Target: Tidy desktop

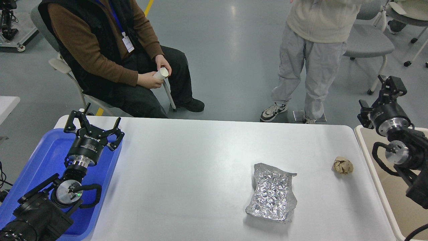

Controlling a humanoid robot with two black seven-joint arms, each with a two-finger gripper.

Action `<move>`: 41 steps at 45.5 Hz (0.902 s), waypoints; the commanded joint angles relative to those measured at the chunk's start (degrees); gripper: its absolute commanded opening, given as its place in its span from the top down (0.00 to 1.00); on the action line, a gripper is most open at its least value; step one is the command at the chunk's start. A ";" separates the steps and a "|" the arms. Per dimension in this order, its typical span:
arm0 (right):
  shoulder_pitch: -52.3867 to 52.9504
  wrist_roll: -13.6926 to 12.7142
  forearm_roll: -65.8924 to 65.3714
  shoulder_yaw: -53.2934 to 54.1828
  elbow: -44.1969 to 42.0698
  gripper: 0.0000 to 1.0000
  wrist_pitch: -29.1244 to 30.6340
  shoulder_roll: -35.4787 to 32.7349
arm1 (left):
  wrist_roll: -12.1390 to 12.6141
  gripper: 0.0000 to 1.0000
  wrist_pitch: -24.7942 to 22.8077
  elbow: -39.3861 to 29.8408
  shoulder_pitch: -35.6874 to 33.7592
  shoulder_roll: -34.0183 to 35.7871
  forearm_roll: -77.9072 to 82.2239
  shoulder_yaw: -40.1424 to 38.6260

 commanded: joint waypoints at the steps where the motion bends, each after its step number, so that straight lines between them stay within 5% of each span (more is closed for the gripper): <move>1: -1.04 0.05 -0.04 -0.17 -0.01 0.00 -0.10 -0.21 | 0.00 0.00 -0.01 0.00 0.00 0.08 0.06 0.09; 41: -0.78 0.05 0.05 0.88 0.16 0.00 0.07 -0.47 | 0.00 0.00 -0.01 0.00 0.00 0.08 0.06 0.00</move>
